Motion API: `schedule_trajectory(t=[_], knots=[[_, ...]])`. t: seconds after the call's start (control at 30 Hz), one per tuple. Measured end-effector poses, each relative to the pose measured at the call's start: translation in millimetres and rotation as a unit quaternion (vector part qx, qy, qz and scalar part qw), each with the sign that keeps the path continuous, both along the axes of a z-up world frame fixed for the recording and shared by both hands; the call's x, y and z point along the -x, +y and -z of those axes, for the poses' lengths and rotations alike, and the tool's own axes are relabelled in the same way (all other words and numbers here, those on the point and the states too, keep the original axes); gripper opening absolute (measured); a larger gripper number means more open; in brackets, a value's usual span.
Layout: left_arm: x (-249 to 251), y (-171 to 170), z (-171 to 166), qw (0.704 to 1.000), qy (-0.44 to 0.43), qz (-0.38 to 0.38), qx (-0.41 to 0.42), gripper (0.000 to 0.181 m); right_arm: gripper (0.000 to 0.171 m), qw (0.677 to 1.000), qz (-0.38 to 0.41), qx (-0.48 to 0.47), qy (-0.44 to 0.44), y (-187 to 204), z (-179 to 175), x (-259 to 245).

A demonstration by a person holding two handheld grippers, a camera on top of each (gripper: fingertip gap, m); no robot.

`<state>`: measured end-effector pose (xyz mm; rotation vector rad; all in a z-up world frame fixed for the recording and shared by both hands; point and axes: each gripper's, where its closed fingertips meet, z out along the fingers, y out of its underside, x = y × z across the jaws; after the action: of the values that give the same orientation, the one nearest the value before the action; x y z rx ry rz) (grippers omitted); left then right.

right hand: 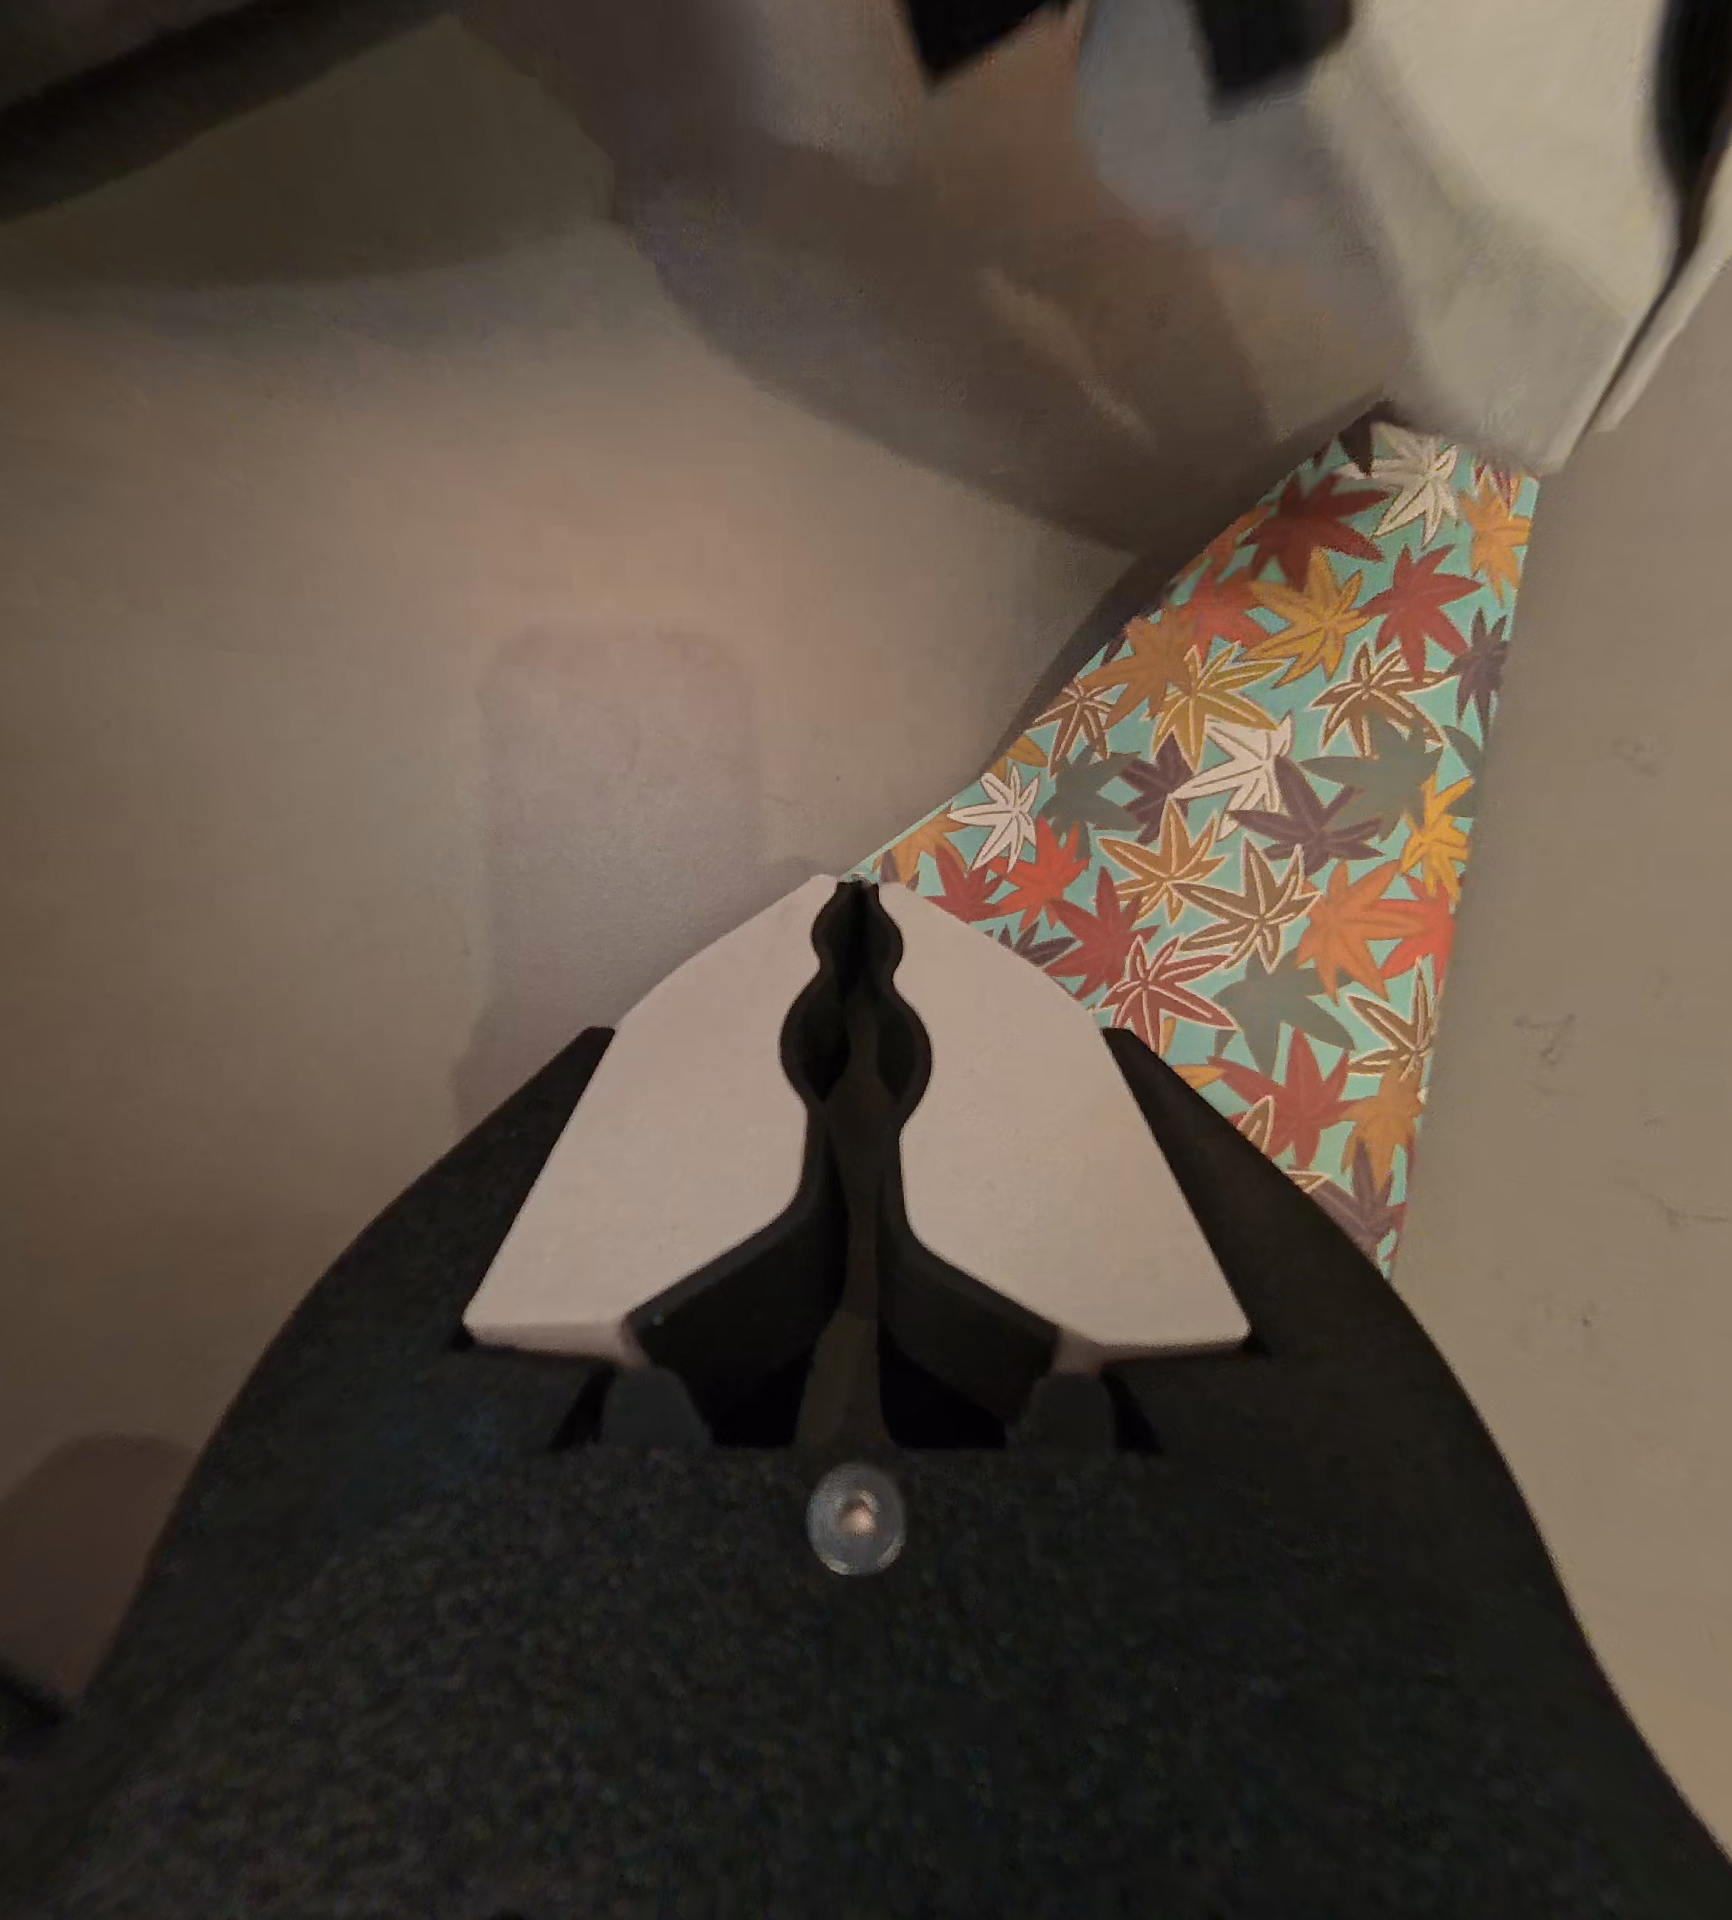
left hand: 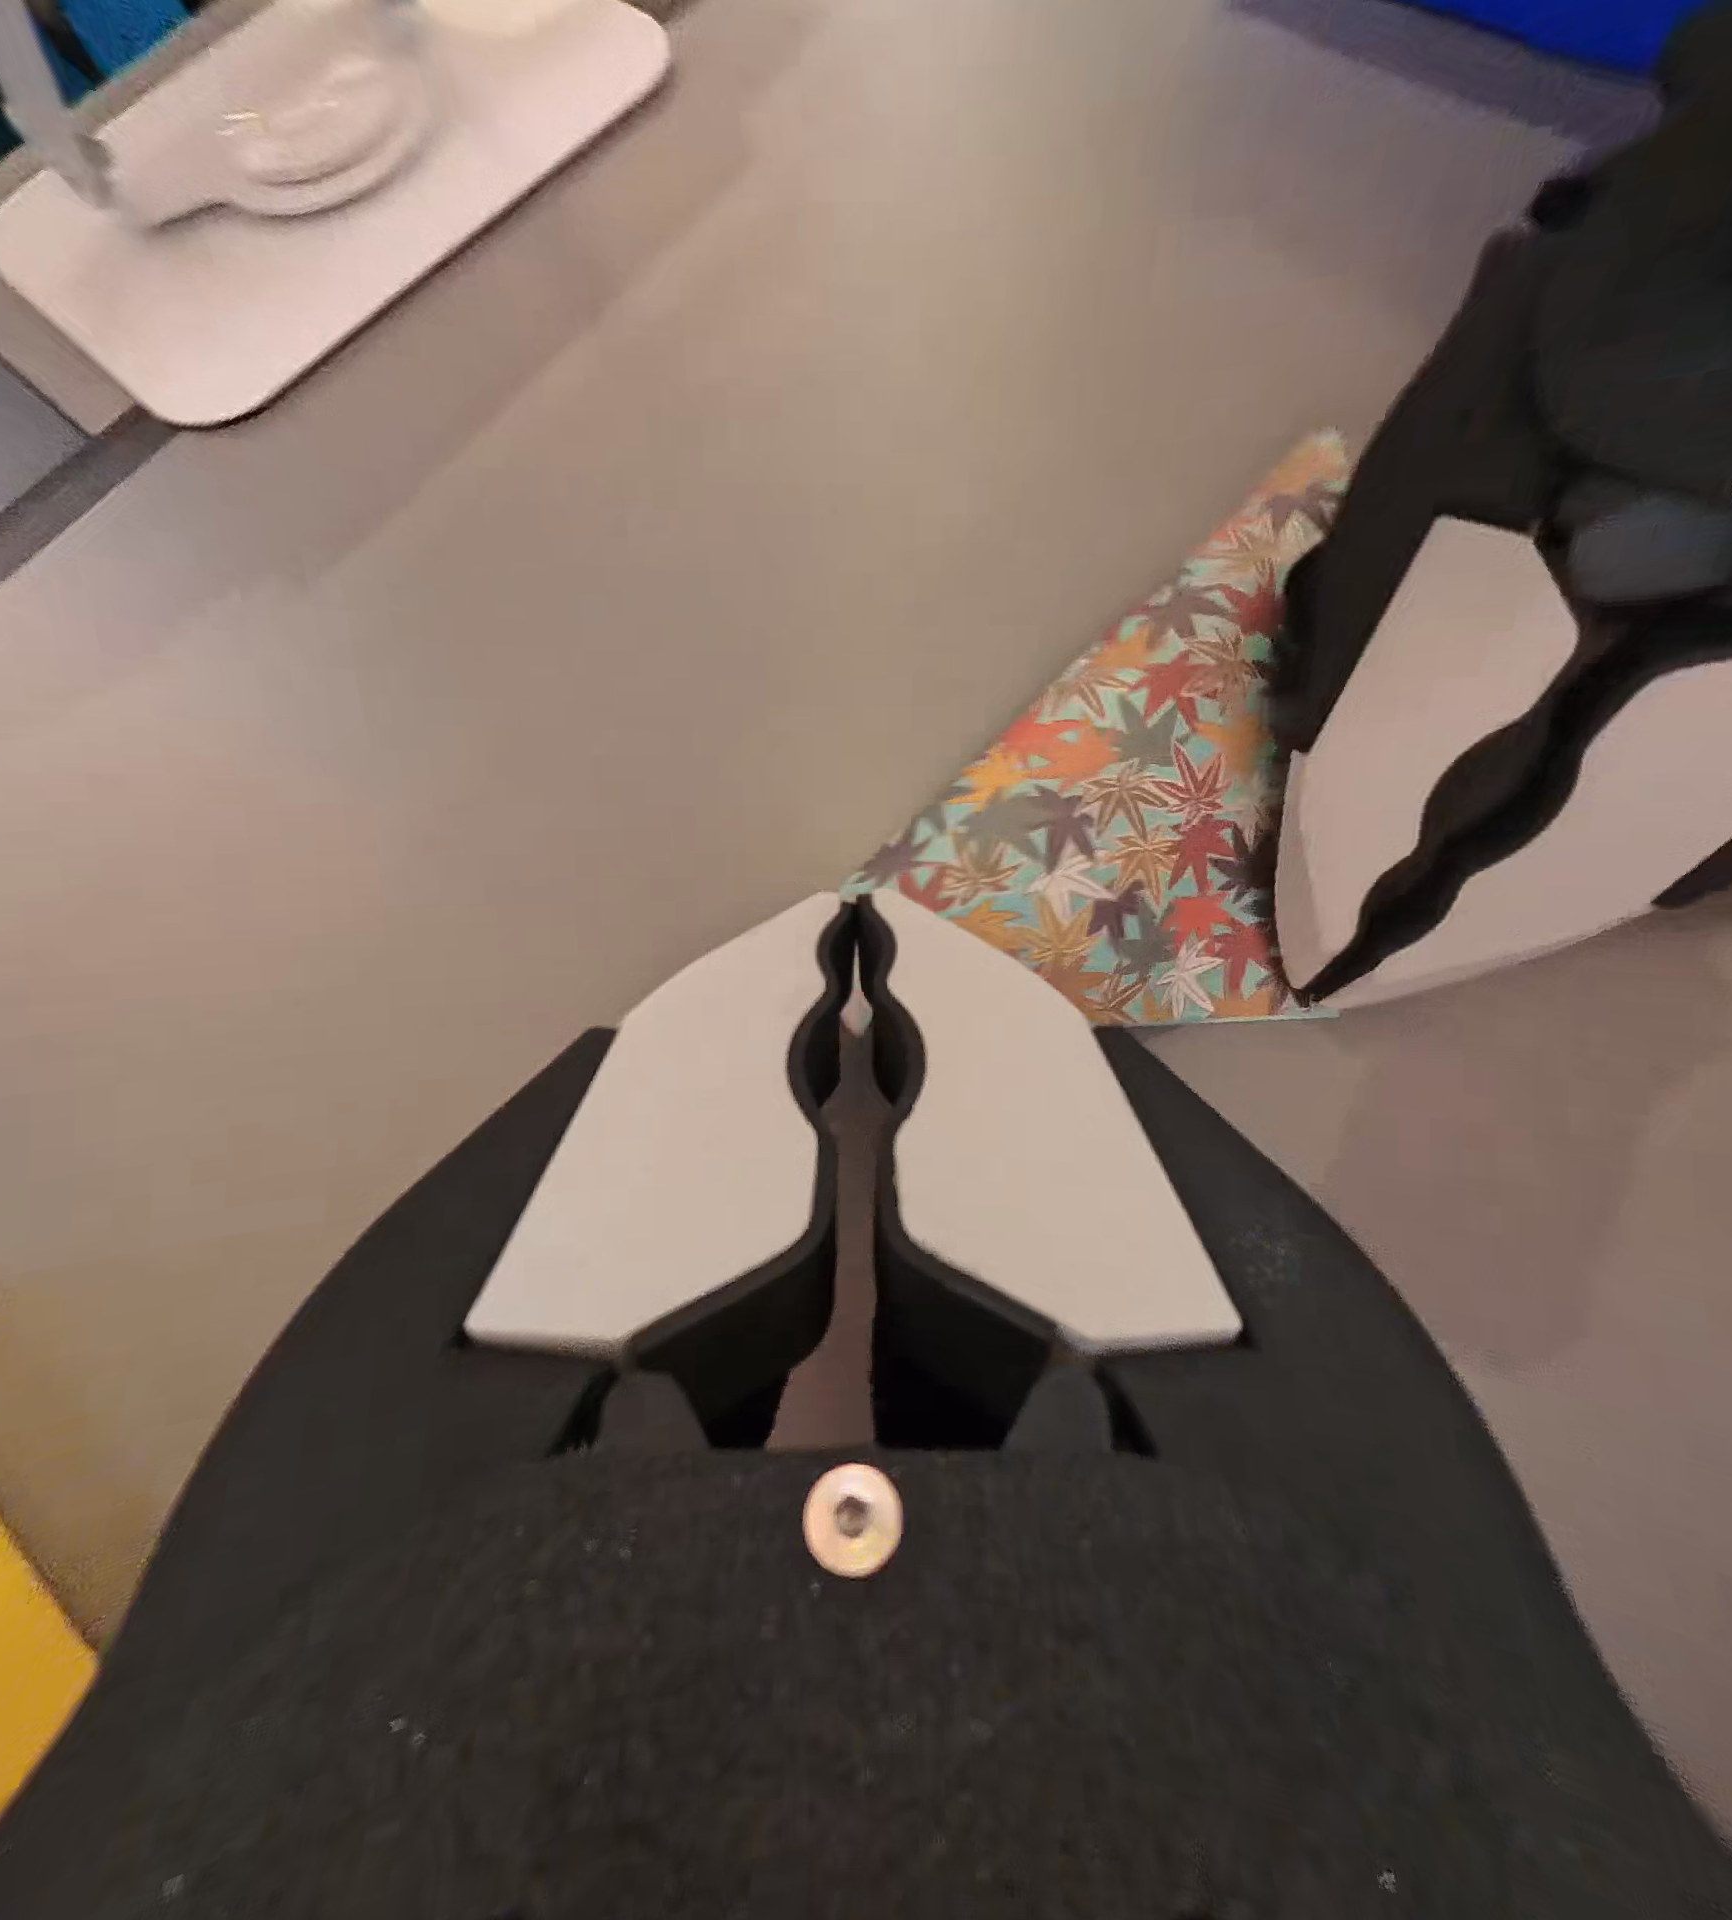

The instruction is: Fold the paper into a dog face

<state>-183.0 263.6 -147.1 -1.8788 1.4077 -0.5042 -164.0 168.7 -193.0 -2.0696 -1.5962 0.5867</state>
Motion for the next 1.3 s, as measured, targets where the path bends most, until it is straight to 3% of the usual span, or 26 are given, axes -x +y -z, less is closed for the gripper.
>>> schedule_trajectory(t=[0.27,1.3], knots=[[-2.5,17.4,46.6,0.996,0.081,-0.028,0.015,0.000,0.000,1.000,0.000,0.001,0.002,0.4,0.1,0.2],[-0.9,23.7,47.0,0.998,0.057,-0.031,0.017,0.000,0.000,1.000,0.010,-0.010,-0.014,2.6,1.2,1.0]])
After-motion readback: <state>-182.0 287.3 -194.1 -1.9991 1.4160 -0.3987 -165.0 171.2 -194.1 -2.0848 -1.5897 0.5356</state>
